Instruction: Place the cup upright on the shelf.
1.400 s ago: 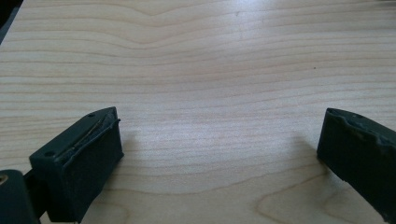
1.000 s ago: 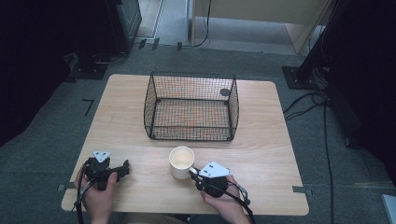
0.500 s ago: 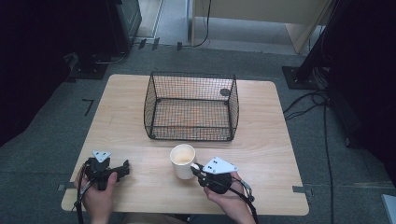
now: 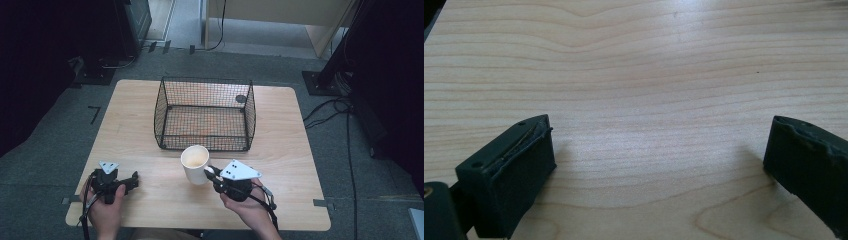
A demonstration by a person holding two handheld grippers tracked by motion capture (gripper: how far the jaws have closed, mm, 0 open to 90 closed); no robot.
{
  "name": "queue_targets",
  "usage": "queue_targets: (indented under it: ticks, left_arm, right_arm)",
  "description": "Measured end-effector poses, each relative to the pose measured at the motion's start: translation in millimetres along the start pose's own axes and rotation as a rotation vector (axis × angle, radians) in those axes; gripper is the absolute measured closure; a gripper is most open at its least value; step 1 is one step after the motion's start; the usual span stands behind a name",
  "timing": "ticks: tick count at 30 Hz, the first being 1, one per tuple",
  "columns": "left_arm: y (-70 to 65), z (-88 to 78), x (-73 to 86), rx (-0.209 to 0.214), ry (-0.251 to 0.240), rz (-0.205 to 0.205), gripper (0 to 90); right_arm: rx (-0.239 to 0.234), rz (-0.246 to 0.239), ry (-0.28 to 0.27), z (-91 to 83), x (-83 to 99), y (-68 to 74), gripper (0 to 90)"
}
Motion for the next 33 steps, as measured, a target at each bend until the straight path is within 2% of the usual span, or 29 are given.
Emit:
queue_targets:
  ticks: [7, 10, 18, 27, 33]
  left_arm:
    - [0.0, 0.0, 0.0, 0.0, 0.0, 0.0, 0.1]
    - [0.0, 0.0, 0.0, 0.0, -0.001, 0.0, 0.1]
    - [-0.1, 0.0, 0.0, 0.0, -0.001, -0.001, 0.1]
    - [-0.1, 0.0, 0.0, 0.0, 0.0, 0.0, 0.1]
    - [-0.1, 0.0, 0.0, 0.0, 0.0, -0.002, 0.1]
  right_arm:
    - [0.019, -0.007, -0.028, -4.6, -13.9, -8.8, 80.4]
    - [0.023, 0.002, -0.044, -6.9, -20.4, -15.2, 80.4]
    - [0.064, -0.011, -0.069, -11.2, -37.7, -33.9, 80.4]
    - [0.098, -0.005, -0.094, -6.8, -53.5, -51.9, 80.4]
    - [0.133, 0.005, -0.1, 2.7, -60.7, -66.5, 80.4]
Point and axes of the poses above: each handheld gripper's, and its own axes: z roughly forward along the jaws, x roughly out of its underside, y roughly to its left, the point moved 8 cm from there along z, roughly forward along the jaws, and after that the axes turned 8 degrees about -z, right-handed, at the moved point
